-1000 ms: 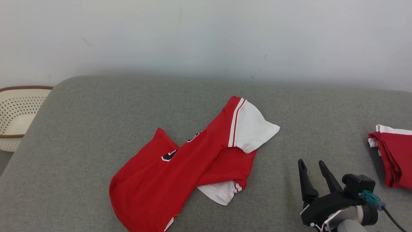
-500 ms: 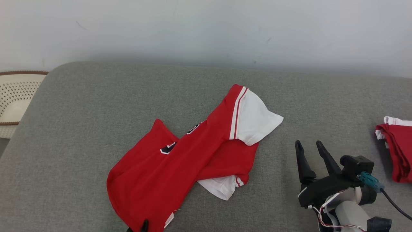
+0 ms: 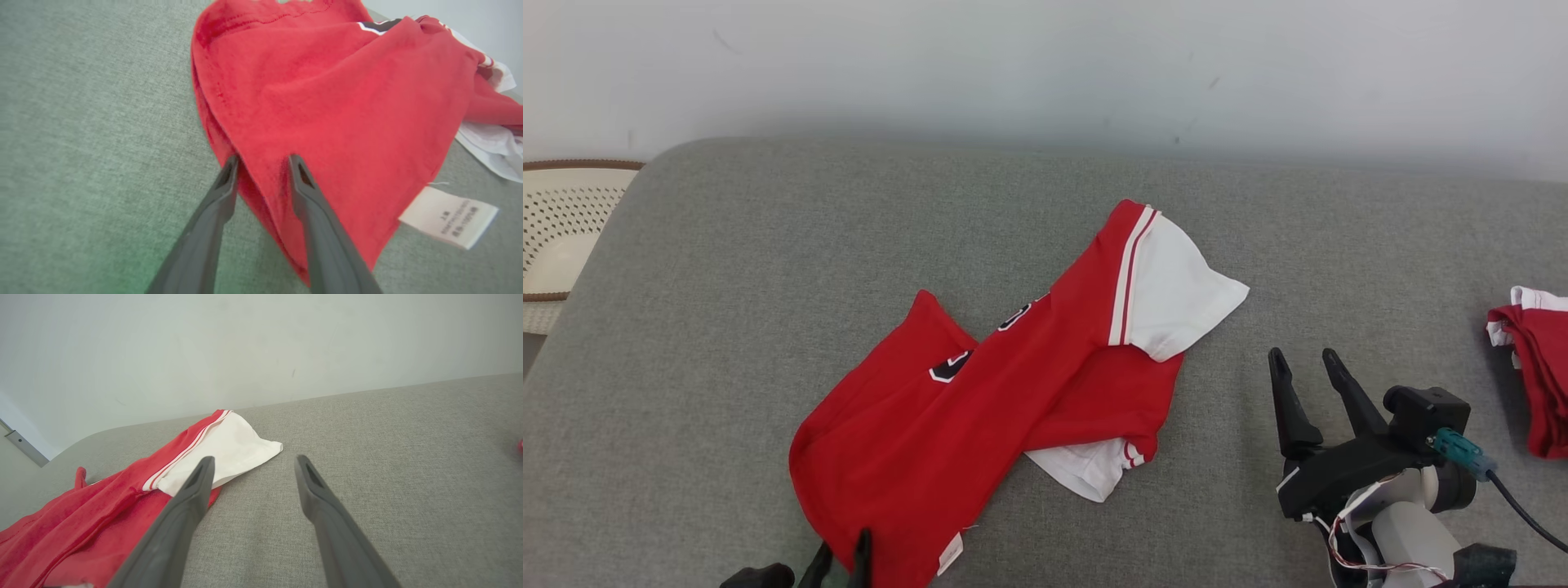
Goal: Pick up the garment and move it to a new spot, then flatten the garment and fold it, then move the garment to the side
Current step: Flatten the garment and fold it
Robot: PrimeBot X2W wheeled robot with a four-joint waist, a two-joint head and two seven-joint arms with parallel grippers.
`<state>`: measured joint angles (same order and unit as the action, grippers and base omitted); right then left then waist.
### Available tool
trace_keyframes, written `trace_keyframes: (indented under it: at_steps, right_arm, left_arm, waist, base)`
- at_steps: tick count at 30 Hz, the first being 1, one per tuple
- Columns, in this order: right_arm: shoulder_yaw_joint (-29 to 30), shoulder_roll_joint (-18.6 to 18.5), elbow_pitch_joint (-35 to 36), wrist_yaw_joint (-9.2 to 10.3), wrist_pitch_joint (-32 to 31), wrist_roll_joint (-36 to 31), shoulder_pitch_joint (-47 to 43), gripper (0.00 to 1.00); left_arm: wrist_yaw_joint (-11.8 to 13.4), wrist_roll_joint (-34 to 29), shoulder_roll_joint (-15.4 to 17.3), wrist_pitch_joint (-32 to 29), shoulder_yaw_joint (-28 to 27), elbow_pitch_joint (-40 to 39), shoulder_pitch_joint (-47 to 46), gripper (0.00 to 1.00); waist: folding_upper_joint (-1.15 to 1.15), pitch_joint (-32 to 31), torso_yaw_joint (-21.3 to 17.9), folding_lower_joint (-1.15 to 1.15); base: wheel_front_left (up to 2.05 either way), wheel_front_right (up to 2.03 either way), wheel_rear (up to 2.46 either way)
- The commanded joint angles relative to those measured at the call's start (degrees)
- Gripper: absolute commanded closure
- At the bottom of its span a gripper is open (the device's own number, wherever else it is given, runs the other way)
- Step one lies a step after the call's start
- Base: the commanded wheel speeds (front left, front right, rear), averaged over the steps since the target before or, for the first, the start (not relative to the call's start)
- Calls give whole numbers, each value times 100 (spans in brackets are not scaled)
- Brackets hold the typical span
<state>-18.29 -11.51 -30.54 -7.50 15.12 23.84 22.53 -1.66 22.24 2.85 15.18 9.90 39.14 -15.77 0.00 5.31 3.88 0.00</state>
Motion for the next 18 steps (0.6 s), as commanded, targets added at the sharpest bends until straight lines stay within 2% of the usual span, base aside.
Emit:
trace_keyframes:
  at_steps: [1, 2, 3, 4, 9, 15, 17, 18]
  right_arm:
    - [-1, -18, 14, 2, 0, 33, -6, 0]
    - [-1, -13, 17, 2, -1, 31, -9, 0]
    - [-2, -5, 20, 2, 0, 26, -13, 0]
    - [8, 1, 21, 2, 0, 24, -17, 0]
    - [20, 14, 4, 2, 0, 43, -9, 0]
    - [8, 12, 9, 2, 0, 45, 10, 0]
    - [6, -1, 13, 2, 0, 45, 28, 0]
    - [-3, 3, -9, 2, -1, 56, 41, 0]
  left_arm:
    - [135, -88, 16, -7, -55, 85, -31, 32]
    - [216, -150, 21, -7, -105, 50, -46, 22]
    - [270, -183, 20, -7, -140, 42, -36, 7]
    - [312, -194, 18, -7, -168, 41, -19, 5]
    - [539, -316, 17, -7, -370, -15, 45, 15]
    - [467, -290, 16, -8, -492, 115, 19, 8]
    - [381, -248, 8, -21, -470, 224, -56, 14]
    - [345, -223, 8, -24, -472, 282, -115, 37]
  waist:
    - [0, 27, -26, 0]
    - [0, 38, -37, 0]
    - [0, 46, -50, 0]
    - [0, 51, -59, 0]
    - [0, 55, -109, 0]
    - [0, 74, -155, 0]
    - [0, 102, -173, 0]
    - [0, 121, -187, 0]
  base:
    - [0, 0, 0]
    - [0, 0, 0]
    - [0, 0, 0]
    - [0, 0, 0]
    - [0, 0, 0]
    - [0, 0, 0]
    - [0, 0, 0]
    - [0, 0, 0]
